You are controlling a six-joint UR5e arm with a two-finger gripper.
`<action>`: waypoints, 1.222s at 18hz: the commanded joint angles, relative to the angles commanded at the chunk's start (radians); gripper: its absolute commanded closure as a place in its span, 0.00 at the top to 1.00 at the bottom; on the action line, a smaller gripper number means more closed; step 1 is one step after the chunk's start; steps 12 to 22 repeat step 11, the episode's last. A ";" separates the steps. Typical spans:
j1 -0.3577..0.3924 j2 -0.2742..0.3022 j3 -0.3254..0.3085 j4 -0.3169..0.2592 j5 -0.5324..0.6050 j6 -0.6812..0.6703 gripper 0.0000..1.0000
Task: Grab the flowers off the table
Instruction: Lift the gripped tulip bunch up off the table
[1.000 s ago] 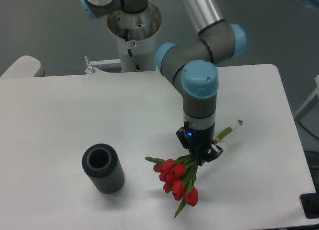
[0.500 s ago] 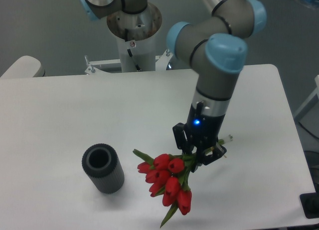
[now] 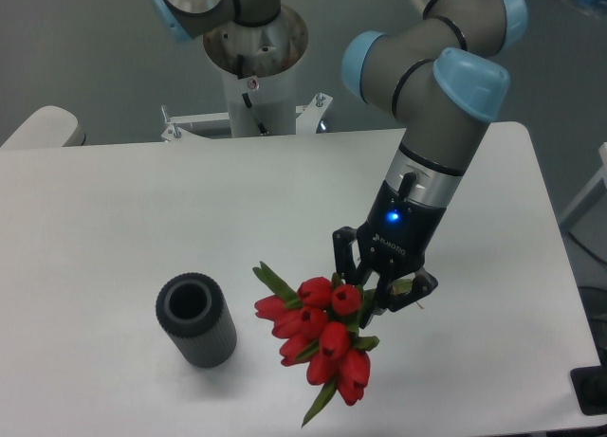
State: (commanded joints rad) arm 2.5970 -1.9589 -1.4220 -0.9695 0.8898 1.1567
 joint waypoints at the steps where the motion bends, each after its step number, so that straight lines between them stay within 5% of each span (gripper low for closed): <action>1: 0.002 -0.002 0.000 0.000 -0.011 -0.003 0.29; 22: -0.005 0.003 0.000 0.002 -0.014 -0.017 0.29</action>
